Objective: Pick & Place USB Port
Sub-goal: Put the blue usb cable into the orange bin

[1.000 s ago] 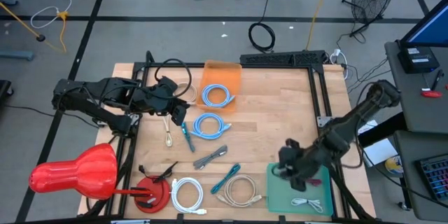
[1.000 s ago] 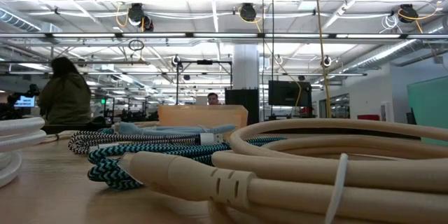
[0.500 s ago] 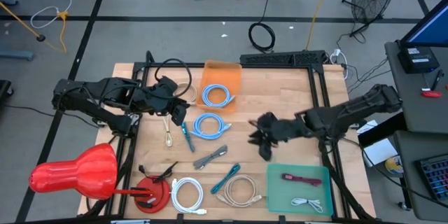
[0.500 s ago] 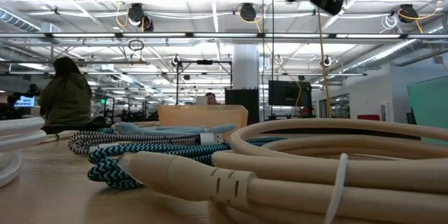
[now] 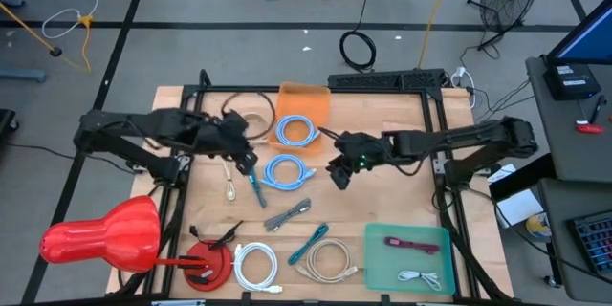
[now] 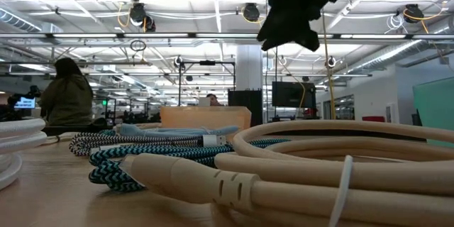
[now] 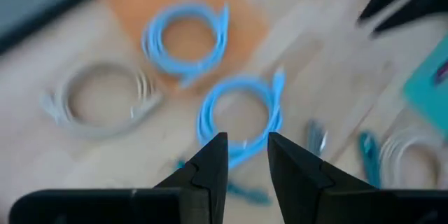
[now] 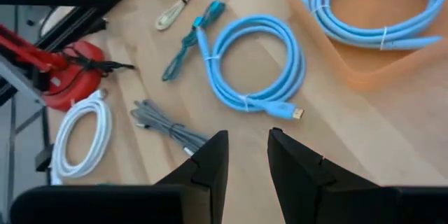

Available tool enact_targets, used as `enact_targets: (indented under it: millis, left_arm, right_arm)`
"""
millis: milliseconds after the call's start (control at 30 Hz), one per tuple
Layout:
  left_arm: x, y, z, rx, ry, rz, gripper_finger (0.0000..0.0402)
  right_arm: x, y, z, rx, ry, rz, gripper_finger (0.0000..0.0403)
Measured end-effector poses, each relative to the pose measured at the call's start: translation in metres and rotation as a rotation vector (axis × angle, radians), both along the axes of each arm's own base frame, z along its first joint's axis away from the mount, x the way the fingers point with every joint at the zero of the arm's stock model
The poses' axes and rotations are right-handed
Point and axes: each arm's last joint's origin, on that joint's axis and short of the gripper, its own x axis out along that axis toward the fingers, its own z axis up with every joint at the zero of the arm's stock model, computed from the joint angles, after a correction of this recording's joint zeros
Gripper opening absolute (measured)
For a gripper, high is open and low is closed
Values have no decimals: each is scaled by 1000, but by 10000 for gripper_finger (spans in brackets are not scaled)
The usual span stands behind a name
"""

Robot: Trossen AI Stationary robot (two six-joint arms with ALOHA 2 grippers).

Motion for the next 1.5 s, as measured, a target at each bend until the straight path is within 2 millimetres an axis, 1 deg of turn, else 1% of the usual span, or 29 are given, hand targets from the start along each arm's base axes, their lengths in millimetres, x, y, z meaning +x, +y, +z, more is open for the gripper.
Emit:
enact_targets:
  millis: [100, 200, 333, 433, 533, 633, 767, 867, 1000, 1100, 1233, 1500]
  left_arm:
    - [6, 3, -33, -78, 115, 5, 103]
    - [8, 5, -68, -108, 218, 50, 103]
    - [15, 12, -104, -111, 221, 84, 104]
    - [26, 19, -122, -157, 149, 76, 107]
    - [41, 26, -132, -206, 100, 40, 127]
    - [53, 34, -144, -219, 95, 31, 162]
    - [59, 41, -164, -223, 180, 63, 202]
    - [63, 44, -179, -224, 250, 82, 219]
    - [68, 44, -197, -191, 316, 87, 224]
    - [73, 47, -205, -191, 344, 99, 225]
    - [78, 49, -206, -188, 338, 108, 225]
    - [78, 59, -206, -180, 324, 148, 225]
  right_arm:
    - [0, -7, -2, 25, 10, -28, 91]
    - [1, -12, -2, 42, 12, -61, 91]
    - [0, -14, -3, 54, 11, -79, 91]
    - [1, -14, -3, 64, 9, -86, 91]
    - [1, -14, -2, 65, 4, -85, 91]
    - [1, -13, -2, 79, 5, -62, 91]
    - [1, -12, -2, 103, 10, 2, 91]
    - [1, -10, -2, 129, 10, 64, 91]
    - [-1, -8, -4, 112, 28, 154, 91]
    - [-4, -8, -7, 97, 66, 172, 91]
    - [-7, -8, -6, 77, 84, 191, 91]
    - [-11, -12, -2, 54, 78, 196, 91]
